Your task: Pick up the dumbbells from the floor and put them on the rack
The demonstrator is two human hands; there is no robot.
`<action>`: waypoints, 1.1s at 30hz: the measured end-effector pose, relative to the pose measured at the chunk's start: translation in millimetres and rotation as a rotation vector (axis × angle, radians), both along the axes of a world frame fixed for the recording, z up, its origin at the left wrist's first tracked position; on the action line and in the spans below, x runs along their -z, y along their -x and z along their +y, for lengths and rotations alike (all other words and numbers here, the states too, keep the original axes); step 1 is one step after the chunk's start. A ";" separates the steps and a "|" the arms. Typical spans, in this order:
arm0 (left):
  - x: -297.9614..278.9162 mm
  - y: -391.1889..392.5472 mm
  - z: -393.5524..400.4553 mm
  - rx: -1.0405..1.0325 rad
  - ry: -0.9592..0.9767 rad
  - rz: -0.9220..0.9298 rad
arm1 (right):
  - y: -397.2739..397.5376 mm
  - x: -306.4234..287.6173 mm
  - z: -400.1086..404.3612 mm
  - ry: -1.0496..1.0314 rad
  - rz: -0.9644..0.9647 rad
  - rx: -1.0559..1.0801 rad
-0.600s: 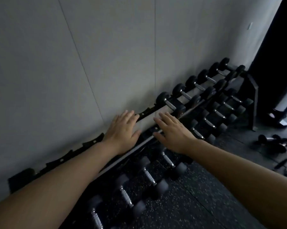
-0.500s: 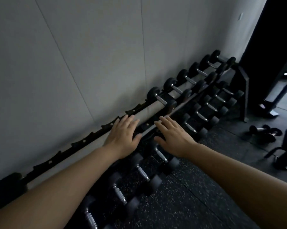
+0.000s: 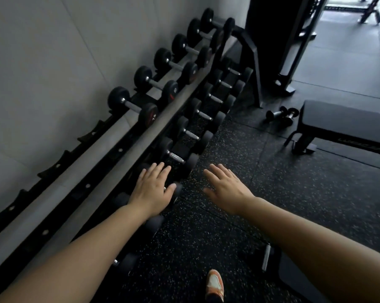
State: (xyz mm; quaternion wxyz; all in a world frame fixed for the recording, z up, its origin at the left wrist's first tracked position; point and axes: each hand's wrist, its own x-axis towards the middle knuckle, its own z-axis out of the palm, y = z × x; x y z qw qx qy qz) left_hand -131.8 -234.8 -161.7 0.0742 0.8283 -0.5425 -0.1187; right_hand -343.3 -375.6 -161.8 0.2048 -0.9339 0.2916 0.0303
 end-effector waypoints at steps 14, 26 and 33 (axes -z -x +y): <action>51.8 37.4 -139.1 0.283 -0.084 0.082 | 61.3 48.0 -72.3 -0.105 0.064 0.279; 79.2 -19.8 -282.7 0.498 -0.155 0.147 | 11.6 71.2 -173.7 -0.157 0.125 0.481; 87.4 -33.7 -381.8 0.602 -0.206 0.153 | 3.7 79.9 -254.4 -0.149 0.135 0.574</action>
